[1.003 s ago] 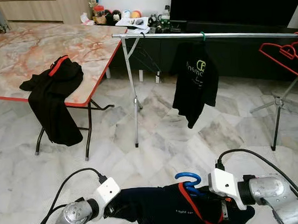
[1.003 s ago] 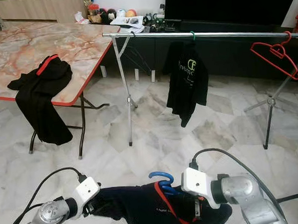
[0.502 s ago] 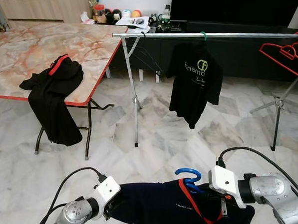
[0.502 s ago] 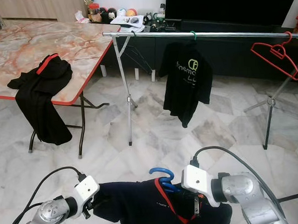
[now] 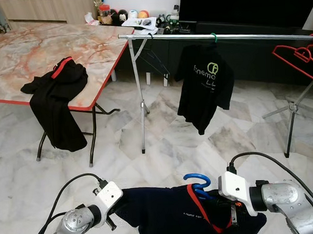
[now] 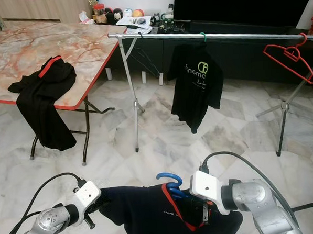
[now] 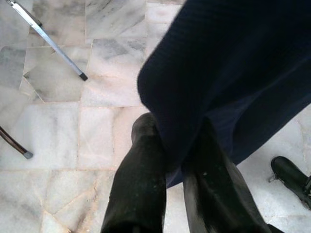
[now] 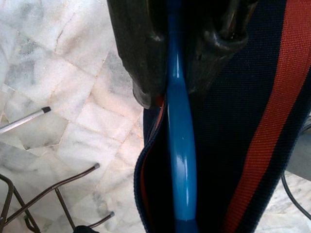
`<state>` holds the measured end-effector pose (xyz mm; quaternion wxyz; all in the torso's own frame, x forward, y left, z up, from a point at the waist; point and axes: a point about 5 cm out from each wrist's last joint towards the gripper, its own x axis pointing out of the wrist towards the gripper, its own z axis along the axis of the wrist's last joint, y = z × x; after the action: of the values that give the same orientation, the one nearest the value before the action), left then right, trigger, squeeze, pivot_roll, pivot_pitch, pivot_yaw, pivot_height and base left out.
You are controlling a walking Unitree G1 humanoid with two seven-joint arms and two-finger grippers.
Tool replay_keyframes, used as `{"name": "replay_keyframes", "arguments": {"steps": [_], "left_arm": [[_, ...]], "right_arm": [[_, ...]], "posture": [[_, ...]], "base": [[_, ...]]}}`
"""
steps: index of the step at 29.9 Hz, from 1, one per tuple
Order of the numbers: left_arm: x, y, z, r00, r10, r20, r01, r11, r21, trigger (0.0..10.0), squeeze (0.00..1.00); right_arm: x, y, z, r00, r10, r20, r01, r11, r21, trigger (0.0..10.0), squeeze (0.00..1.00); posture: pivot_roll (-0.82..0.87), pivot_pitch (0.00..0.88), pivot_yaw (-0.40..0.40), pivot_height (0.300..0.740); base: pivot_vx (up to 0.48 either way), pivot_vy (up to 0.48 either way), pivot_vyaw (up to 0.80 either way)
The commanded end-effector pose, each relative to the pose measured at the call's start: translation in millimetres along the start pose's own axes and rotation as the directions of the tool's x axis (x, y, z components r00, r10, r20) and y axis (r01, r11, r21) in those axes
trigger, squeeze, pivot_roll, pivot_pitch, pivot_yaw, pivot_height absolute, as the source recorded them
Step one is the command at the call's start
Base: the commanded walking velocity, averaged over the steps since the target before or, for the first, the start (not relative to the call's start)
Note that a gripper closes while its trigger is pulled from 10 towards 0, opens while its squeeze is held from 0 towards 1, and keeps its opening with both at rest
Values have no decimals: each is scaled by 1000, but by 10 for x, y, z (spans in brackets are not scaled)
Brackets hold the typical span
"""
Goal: Hang hanger
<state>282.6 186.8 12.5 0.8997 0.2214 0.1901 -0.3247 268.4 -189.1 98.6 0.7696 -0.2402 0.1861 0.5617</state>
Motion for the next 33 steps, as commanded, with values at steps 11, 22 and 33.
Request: {"name": "replay_keyframes", "arguments": {"steps": [11,22,33], "left_arm": [[-24,77,-40,995,93,-29,-93,995,-19,0,0],[-429,512,-528,766,493,-412,-559,827,-50,0,0],[-306,-41,-735,824,54,-563,-61,998,7,0,0]], "right_arm": [[-27,-63,90,998,-48,29,49,998,-27,10000,0],[-116,-343,-52,953,-292,-77,289,956,-46,10000,0],[-101,-494,29,914,-405,-17,405,914,-13,10000,0]], "posture": [[-33,78,-22,740],[-32,83,-20,740],[-27,87,-23,740]], "base": [[0,0,0],[0,0,0],[0,0,0]]}}
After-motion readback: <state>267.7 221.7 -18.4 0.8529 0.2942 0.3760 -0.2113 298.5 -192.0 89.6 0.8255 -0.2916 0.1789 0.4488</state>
